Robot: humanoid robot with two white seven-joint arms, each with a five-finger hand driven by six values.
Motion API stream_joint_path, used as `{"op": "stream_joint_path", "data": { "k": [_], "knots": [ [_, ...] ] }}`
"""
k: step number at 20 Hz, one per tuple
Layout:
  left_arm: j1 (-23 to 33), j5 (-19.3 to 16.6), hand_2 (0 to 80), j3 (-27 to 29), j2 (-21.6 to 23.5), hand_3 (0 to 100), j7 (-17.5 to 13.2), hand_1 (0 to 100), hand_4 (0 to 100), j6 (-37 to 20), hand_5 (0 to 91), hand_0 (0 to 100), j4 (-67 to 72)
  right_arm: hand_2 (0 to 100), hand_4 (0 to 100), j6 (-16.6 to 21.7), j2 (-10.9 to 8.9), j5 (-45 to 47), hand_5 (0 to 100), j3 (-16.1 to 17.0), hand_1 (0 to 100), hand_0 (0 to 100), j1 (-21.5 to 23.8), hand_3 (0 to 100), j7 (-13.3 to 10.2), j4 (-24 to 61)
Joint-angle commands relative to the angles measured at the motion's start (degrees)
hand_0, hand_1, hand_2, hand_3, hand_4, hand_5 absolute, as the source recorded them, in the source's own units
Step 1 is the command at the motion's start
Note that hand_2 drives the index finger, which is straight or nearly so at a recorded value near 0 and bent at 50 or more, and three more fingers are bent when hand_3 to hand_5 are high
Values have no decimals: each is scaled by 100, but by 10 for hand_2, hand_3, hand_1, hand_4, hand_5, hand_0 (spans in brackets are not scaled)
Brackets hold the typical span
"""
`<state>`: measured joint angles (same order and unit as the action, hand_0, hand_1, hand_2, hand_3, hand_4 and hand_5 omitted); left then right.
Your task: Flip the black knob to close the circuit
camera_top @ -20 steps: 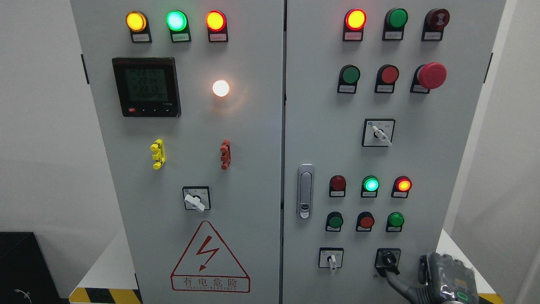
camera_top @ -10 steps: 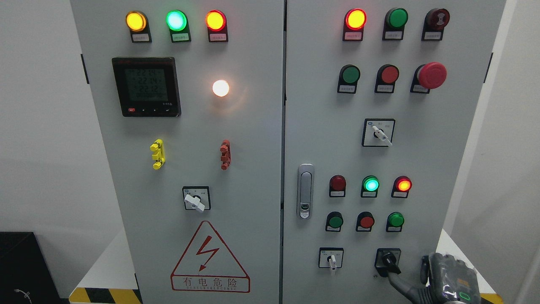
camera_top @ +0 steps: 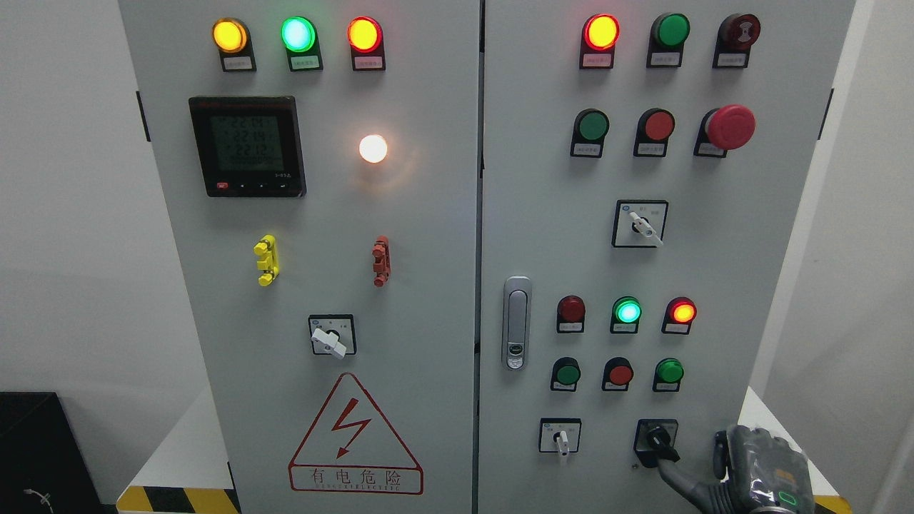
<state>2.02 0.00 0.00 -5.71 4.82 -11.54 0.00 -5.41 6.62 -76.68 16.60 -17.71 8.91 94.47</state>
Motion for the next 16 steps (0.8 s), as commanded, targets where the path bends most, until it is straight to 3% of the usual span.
{"op": "stream_joint_path", "data": {
  "k": [1, 16],
  "knots": [
    [0, -114, 0, -114, 0, 0, 1, 0, 0, 3, 0, 0, 123, 750, 731, 13, -3, 3, 718, 10, 282, 0, -31, 911, -12, 10],
    [0, -114, 0, -114, 0, 0, 1, 0, 0, 3, 0, 0, 132, 750, 730, 92, 6, 4, 719, -43, 274, 0, 13, 912, -21, 10]
  ]
}}
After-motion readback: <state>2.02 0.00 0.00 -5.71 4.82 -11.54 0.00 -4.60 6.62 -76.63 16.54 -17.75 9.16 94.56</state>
